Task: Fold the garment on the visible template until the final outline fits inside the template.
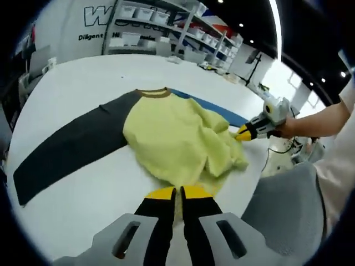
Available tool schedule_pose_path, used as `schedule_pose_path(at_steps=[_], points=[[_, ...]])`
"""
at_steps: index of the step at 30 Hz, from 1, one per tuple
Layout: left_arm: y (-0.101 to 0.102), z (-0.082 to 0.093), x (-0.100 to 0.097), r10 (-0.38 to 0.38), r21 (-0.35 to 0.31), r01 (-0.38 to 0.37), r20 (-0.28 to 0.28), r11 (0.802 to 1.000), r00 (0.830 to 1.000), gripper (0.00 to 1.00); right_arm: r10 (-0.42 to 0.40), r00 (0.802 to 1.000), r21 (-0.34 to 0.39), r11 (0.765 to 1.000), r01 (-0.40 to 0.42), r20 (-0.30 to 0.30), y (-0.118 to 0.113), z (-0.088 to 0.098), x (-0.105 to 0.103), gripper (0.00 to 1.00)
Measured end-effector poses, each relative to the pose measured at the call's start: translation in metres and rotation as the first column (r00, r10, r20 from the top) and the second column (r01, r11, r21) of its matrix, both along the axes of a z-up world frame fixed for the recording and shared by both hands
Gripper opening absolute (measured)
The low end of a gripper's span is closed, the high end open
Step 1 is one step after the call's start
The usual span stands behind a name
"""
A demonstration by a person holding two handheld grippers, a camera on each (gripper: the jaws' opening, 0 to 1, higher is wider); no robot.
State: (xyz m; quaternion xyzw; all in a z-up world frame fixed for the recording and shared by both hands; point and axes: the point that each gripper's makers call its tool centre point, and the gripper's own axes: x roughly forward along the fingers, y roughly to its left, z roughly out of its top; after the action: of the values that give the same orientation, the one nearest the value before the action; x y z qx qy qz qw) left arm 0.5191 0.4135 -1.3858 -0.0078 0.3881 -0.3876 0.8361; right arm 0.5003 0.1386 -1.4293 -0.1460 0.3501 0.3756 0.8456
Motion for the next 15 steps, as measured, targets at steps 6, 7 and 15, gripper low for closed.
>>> schedule_pose_path(at_steps=[6,7,15], points=[[0.010,-0.018,-0.011,0.000,0.060,0.001,-0.011,0.998,1.000,0.12,-0.005,1.000,0.003,1.000,0.005,-0.019,-0.003,0.003,-0.020,0.00],[0.010,-0.020,-0.013,-0.008,0.070,0.009,-0.012,0.998,1.000,0.14,-0.004,1.000,0.002,1.000,0.004,-0.023,-0.003,0.002,-0.023,0.00],[-0.007,-0.039,-0.030,-0.057,0.045,0.059,-0.054,0.997,0.997,0.32,-0.010,0.999,-0.017,1.000,0.009,-0.039,-0.002,-0.001,-0.043,0.00]])
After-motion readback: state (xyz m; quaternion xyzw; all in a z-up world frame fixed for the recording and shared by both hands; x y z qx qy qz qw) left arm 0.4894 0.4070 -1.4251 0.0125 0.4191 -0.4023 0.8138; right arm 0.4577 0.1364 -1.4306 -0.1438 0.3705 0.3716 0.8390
